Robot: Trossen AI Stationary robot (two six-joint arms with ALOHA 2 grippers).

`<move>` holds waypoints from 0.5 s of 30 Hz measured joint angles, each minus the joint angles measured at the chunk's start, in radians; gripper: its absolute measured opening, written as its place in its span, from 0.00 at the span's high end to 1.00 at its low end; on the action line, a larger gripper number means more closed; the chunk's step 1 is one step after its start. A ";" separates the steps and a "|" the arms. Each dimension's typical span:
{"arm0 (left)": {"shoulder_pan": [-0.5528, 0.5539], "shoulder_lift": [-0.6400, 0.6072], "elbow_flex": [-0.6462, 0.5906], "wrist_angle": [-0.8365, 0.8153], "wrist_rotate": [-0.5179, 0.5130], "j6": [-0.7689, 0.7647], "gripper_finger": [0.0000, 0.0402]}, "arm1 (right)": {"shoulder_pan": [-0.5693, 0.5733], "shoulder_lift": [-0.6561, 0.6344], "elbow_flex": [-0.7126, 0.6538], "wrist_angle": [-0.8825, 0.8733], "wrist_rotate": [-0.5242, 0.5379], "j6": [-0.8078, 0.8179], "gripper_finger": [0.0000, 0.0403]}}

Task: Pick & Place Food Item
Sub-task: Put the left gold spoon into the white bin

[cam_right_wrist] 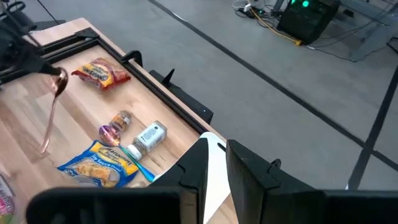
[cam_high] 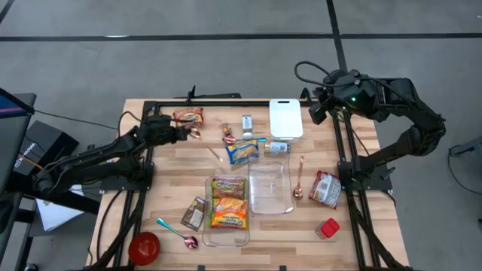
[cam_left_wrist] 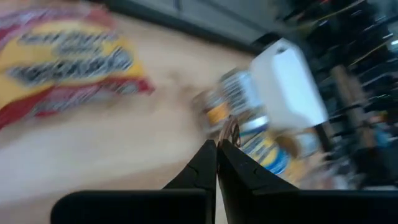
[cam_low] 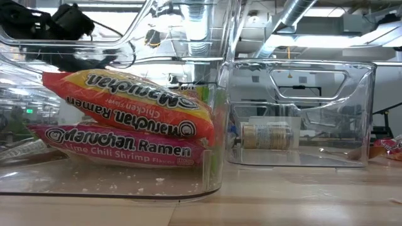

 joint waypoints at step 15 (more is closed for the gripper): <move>-0.111 0.000 0.025 0.382 -0.037 0.012 1.00 | 0.051 0.000 0.000 0.017 0.004 0.026 0.87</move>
